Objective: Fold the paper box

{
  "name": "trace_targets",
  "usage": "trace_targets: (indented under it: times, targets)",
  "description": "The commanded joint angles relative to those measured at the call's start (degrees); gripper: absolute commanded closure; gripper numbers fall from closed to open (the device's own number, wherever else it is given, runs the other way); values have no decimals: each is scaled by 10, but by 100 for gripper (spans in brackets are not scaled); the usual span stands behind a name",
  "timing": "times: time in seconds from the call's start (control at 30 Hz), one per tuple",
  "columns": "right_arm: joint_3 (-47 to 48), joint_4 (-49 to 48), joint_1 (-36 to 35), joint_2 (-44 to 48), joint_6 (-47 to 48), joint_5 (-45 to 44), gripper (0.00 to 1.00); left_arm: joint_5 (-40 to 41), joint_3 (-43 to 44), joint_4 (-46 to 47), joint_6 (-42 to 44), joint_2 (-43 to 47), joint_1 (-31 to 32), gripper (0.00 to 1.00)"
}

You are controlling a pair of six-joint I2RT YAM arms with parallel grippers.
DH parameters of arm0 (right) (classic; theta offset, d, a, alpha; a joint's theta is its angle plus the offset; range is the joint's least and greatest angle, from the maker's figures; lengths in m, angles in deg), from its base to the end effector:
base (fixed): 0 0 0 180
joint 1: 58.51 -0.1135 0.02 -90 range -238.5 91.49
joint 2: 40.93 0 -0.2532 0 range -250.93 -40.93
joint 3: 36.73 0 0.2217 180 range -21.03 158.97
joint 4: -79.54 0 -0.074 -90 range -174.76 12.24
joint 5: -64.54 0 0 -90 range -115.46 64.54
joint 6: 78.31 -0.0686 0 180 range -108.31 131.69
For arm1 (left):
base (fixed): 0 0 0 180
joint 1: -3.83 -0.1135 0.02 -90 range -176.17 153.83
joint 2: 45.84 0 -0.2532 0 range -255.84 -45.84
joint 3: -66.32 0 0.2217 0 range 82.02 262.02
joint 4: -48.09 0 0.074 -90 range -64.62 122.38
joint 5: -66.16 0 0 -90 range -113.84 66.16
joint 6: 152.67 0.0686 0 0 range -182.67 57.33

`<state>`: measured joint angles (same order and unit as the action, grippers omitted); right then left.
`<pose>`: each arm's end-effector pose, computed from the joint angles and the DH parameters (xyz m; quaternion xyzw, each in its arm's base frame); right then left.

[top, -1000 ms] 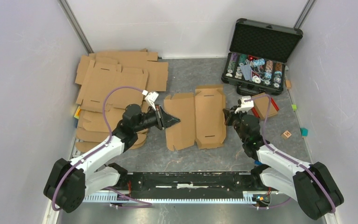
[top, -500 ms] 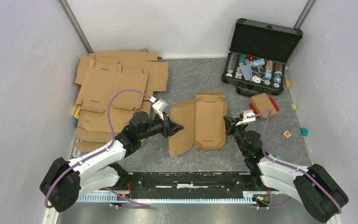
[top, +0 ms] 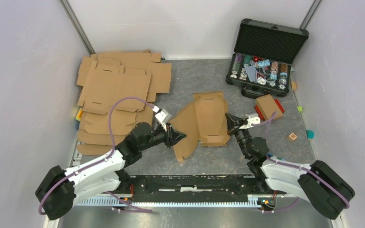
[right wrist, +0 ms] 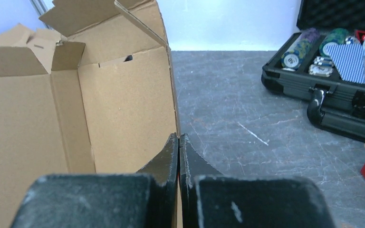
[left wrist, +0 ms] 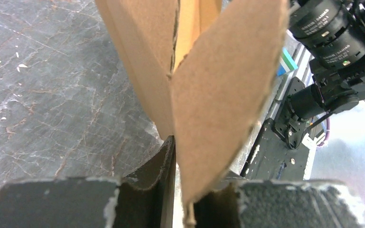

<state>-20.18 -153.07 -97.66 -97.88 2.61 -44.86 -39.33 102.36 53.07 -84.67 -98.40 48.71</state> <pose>0.1589 0.1000 0.2114 -0.0339 0.6317 0.2169 0.7434 0.1401 -0.1653 0.2235 0.2358 0.7354 -0.4324 0.4654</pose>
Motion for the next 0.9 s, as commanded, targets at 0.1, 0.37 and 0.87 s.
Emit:
trace_targets:
  times: [0.1,0.37,0.87]
  targets:
    - [-91,-75,-19,-74,-10,31,98,23,13,37,48,-27,49,76]
    - [-100,-76,-34,-76,-3,5,90,80,35,0,86,-35,93,76]
    - [-53,138,-34,-5,-37,-2,79,102,95,-76,117,-49,120,76]
